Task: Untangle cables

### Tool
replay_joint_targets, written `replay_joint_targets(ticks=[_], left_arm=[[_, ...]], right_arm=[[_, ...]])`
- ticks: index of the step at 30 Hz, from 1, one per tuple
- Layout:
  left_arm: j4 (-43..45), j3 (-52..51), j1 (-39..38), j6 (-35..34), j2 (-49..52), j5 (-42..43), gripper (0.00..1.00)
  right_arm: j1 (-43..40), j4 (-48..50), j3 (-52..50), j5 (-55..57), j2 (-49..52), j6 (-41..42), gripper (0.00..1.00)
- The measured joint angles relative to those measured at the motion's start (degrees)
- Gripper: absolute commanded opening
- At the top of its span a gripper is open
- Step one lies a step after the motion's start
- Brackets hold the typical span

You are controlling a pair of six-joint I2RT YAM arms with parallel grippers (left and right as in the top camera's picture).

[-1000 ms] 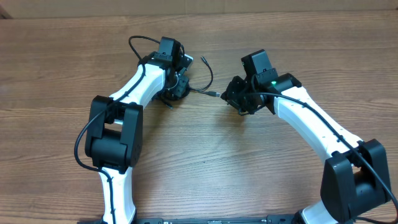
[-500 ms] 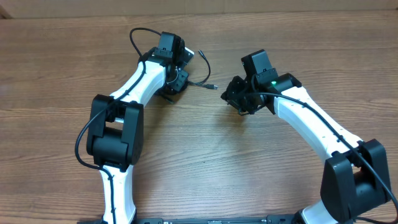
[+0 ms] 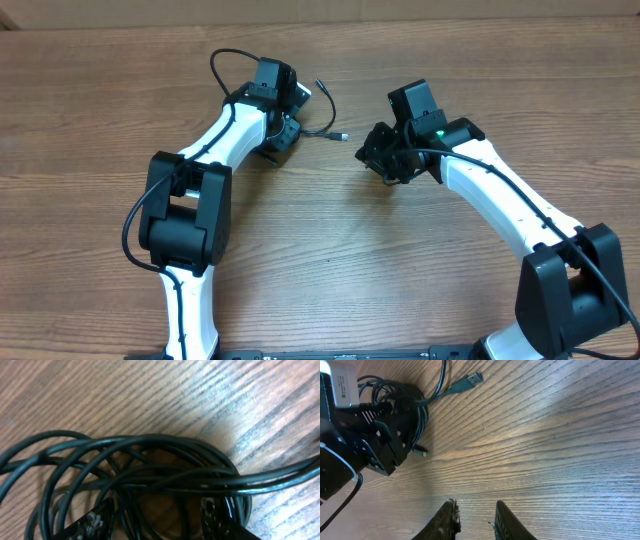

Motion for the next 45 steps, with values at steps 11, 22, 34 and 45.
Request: replay_joint_targets(ticks=[11,22,34,45], left_arm=[[1.7,-0.7,0.4,-4.8,0.0,-1.5,0.04],[-7.2,4.6,0.4,-12.6,-0.1,6.7,0.04],[-16.2,11.8,0.4,-35.2,-1.8,18.5,0.04],[-16.0,4.2,-1.1,-44.2,-1.8,2.2,0.04]], right_arm=[[0.0,-0.1,0.0,0.0,0.0,0.0,0.23],[0.0,-0.1,0.0,0.0,0.0,0.0,0.23],[0.0,-0.1,0.0,0.0,0.0,0.0,0.23],[0.0,-0.9,0.0,0.0,0.0,0.0,0.23]])
